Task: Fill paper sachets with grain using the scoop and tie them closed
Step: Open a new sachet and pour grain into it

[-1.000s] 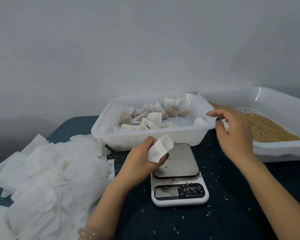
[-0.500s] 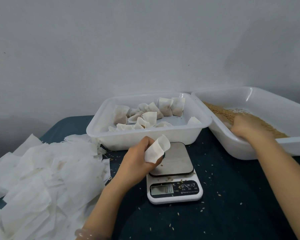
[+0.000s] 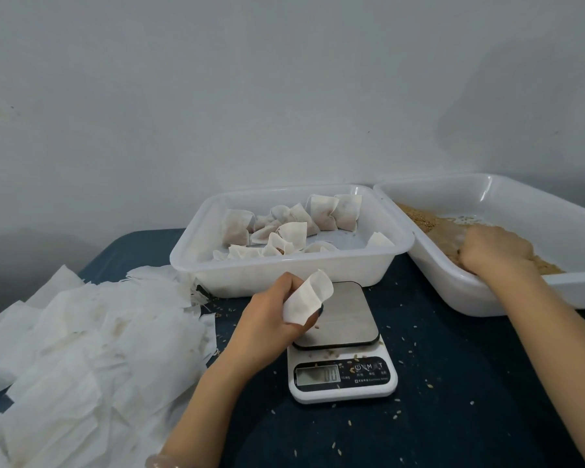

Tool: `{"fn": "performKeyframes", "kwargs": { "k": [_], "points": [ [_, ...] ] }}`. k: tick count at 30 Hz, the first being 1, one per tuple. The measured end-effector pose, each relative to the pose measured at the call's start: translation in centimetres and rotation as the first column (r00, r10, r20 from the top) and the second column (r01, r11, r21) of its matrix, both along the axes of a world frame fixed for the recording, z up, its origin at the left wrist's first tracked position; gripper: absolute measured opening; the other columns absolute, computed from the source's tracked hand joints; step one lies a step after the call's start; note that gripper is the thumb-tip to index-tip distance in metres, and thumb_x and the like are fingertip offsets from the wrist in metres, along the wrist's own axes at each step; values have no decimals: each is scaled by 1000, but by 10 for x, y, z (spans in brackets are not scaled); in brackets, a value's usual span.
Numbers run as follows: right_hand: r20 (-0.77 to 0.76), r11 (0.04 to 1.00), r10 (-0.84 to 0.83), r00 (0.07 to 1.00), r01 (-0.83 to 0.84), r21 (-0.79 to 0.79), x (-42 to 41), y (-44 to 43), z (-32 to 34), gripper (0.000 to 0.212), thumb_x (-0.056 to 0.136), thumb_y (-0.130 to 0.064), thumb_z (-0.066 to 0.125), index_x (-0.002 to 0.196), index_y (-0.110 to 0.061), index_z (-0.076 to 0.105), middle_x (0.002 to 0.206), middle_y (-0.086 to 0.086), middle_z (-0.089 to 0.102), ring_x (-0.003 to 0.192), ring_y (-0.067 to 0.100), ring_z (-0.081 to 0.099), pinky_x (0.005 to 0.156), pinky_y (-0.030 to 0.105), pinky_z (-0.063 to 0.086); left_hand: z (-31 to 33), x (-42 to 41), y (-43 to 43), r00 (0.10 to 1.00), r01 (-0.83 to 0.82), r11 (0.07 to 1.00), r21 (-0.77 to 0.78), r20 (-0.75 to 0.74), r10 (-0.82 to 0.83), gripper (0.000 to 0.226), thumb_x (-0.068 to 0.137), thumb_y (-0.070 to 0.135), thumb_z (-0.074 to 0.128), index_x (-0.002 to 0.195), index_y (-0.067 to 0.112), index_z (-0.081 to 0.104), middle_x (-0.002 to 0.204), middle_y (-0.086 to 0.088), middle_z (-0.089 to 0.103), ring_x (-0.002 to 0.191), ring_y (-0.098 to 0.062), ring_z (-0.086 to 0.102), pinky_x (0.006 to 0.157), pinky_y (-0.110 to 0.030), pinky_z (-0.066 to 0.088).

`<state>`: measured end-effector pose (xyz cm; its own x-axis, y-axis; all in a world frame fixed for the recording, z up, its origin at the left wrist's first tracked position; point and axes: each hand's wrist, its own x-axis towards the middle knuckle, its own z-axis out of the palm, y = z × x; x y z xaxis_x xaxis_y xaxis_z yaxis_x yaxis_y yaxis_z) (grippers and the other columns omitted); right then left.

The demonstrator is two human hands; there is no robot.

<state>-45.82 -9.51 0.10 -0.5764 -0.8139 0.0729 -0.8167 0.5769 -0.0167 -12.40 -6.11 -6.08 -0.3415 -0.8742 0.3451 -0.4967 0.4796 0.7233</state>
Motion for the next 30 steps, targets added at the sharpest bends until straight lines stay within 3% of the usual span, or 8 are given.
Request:
{"fn": "performKeyframes", "kwargs": {
  "k": [3, 6, 9, 12, 17, 23, 27, 30],
  "points": [
    [-72, 998, 61, 996, -62, -13, 1, -2, -3, 18, 97, -20, 50, 98, -12, 66, 79, 2, 53, 74, 22, 51, 65, 28, 41, 0, 0, 0, 1000, -1, 1000, -3, 2, 1, 21, 80, 47, 66, 88, 45, 47, 85, 29, 63, 78, 5, 59, 60, -9, 41],
    [-33, 984, 169, 985, -171, -57, -3, -5, -8, 30, 99, -33, 45, 90, -13, 66, 82, 4, 62, 71, 21, 56, 55, 27, 41, 0, -1, 0, 1000, 3, 1000, -4, 8, -3, 22, 81, 45, 67, 89, 45, 47, 87, 29, 63, 78, 5, 59, 59, -9, 41],
    [182, 975, 201, 963, -178, -136, -11, -9, -10, 35, 98, -34, 49, 85, -9, 68, 80, 10, 67, 70, 25, 61, 59, 30, 45, 0, -2, 0, 1000, 1, 1000, 4, 16, -1, 21, 79, 46, 65, 88, 44, 47, 86, 28, 64, 78, 4, 60, 57, -13, 38],
    [402, 964, 180, 898, -79, -256, -15, -10, -10, 37, 98, -32, 52, 75, -6, 64, 64, 9, 56, 55, 23, 49, 53, 29, 33, 0, -2, 0, 1000, 0, 1000, -1, 17, 0, 21, 80, 45, 66, 90, 43, 47, 86, 27, 64, 79, 2, 60, 57, -14, 38],
    [504, 953, 128, 854, 34, -300, -18, -11, -11, 45, 97, -32, 53, 95, 10, 70, 65, 12, 53, 56, 25, 47, 54, 31, 31, -3, 1, -2, 1000, -9, 1000, -3, 13, 9, 24, 84, 37, 70, 89, 43, 47, 85, 28, 64, 77, 4, 59, 58, -10, 40],
    [490, 879, 188, 851, 77, -471, -18, -6, -10, 46, 94, -45, 56, 58, -17, 43, 48, 2, 43, 45, 23, 40, 51, 29, 29, 1, -1, -1, 993, -23, 998, 52, -113, 29, 17, 83, 47, 67, 88, 40, 52, 77, 18, 61, 64, 1, 52, 55, -11, 41],
    [494, 807, 262, 829, 93, -583, -12, 5, -4, 31, 84, -49, 65, 71, -21, 66, 59, 3, 60, 52, 24, 52, 53, 31, 37, 2, 0, -2, 987, -24, 996, 88, -155, 38, 29, 81, 56, 63, 99, 34, 57, 86, 11, 62, 69, -1, 54, 60, -16, 44],
    [494, 760, 357, 793, 61, -647, -4, 13, 1, 19, 77, -45, 72, 74, -27, 70, 66, 2, 66, 55, 23, 56, 56, 33, 43, 2, 1, -3, 988, -37, 994, 98, -146, 51, 26, 83, 53, 65, 98, 33, 57, 86, 13, 62, 69, 0, 53, 60, -14, 43]
  ]
}}
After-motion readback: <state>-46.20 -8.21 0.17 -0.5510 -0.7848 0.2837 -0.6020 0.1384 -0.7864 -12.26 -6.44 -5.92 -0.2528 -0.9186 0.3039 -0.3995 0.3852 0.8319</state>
